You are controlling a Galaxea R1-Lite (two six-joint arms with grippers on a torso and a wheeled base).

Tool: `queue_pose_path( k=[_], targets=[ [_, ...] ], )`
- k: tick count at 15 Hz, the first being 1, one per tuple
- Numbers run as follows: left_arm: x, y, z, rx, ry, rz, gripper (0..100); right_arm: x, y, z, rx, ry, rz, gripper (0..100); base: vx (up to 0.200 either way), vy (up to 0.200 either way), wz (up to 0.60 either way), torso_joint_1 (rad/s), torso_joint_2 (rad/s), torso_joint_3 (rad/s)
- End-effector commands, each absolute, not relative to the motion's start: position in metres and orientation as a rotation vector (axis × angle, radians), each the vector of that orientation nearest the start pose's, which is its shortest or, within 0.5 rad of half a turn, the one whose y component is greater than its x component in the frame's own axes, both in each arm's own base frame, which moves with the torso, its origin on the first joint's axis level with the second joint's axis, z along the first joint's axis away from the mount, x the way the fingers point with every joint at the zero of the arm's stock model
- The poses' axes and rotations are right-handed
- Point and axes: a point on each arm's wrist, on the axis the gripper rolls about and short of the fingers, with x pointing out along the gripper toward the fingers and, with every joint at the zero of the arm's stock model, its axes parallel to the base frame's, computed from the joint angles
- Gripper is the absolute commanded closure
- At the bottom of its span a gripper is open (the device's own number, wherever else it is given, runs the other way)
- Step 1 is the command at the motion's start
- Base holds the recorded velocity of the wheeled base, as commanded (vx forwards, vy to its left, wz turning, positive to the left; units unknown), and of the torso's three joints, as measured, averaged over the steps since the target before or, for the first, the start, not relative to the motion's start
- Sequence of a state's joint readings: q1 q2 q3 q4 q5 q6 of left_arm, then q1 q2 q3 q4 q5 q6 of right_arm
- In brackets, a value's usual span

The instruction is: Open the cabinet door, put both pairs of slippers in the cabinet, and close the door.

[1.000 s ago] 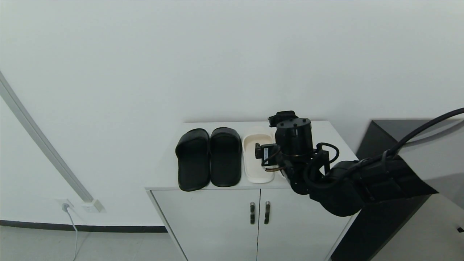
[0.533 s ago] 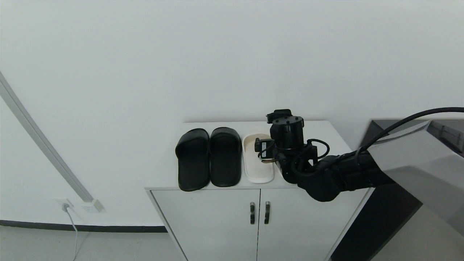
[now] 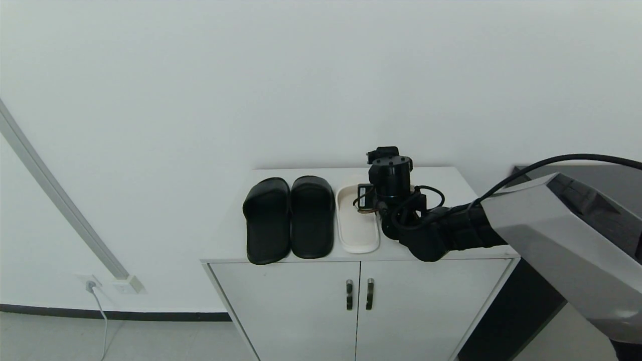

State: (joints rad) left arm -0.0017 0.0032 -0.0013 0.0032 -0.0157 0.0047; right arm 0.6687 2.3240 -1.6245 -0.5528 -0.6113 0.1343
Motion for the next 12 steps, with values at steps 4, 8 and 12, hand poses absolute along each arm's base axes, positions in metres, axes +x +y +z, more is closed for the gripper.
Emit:
queue_pose_path(
  k=[4, 8, 12],
  targets=[
    [-0.023, 0.000, 0.076, 0.005, 0.005, -0.018, 100, 0.388, 0.291, 0.153, 0.027, 0.112, 0.046, 100, 0.000, 0.000, 0.00, 0.000, 0.00, 0.000],
    [-0.023, 0.000, 0.076, 0.005, 0.005, -0.017, 100, 0.376, 0.282, 0.173, 0.032, 0.092, 0.049, 100, 0.000, 0.000, 0.00, 0.000, 0.00, 0.000],
    [-0.023, 0.000, 0.076, 0.005, 0.005, -0.018, 100, 0.352, 0.276, 0.198, 0.045, 0.070, 0.073, 100, 0.000, 0.000, 0.00, 0.000, 0.00, 0.000]
  ],
)
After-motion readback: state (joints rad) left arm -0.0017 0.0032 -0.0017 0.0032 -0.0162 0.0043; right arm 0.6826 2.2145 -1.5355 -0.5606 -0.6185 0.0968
